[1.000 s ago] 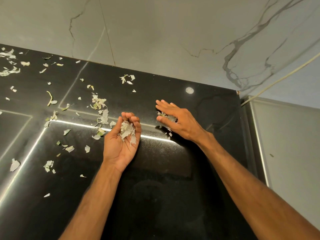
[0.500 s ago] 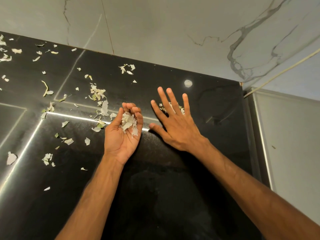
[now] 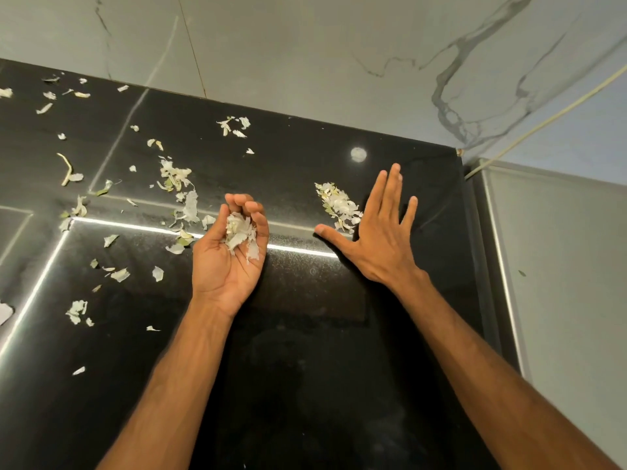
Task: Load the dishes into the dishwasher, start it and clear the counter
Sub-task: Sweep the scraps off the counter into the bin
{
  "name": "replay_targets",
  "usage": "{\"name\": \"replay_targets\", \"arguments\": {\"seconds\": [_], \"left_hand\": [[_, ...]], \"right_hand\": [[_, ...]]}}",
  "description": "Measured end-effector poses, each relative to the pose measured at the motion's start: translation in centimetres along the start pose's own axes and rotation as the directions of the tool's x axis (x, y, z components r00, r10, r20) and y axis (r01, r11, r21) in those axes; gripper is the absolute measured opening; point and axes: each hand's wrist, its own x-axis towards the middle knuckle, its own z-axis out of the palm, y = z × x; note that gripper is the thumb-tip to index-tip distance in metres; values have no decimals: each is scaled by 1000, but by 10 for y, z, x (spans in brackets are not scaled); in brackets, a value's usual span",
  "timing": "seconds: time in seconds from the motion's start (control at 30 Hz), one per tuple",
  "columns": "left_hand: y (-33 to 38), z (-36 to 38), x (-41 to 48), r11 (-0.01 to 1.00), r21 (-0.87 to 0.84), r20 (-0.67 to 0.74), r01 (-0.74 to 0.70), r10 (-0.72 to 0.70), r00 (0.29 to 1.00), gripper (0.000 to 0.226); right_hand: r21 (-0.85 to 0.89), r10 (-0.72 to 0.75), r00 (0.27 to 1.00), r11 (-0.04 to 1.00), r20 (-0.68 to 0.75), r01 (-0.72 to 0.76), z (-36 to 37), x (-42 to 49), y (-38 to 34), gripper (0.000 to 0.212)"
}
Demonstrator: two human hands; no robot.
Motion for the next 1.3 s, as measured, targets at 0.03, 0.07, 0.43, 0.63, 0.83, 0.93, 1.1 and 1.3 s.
{"name": "replay_targets", "arguments": {"seconds": [0.03,0.07,0.43,0.63,0.83,0.93,1.1,1.3], "left_hand": [[0,0,0,1000,-3,5,-2,2,1000,38],[0,0,0,1000,-3,9,-3,3,1000,38],[-2,2,-2,999,32,-25,-15,16,1000,35],[-2,2,-2,998,56,-41,-27,30,999,34],[-3,3,-4,998,60,-50,-28,31,998,33],[-3,3,-4,997,75,-63,-29,34,997,33],[-3,2,-3,997,70,-51,-31,34,998,34],[-3,2,-3,997,70,-48,-39,43,998,35]], "right_hand": [[11,-3,1000,1000,11,3,2,5,-4,139],[25,-14,1000,1000,15,13,4,11,-9,138],[294,-86,996,951,-33,92,0,58,-39,108],[365,-295,939,866,-178,341,-16,73,-38,56],[392,-373,888,800,-269,454,-6,60,-38,24],[384,-387,872,787,-301,482,-6,46,-22,16],[431,-297,900,800,-319,417,-25,36,5,26],[331,-166,975,937,146,110,-45,23,8,88]]}}
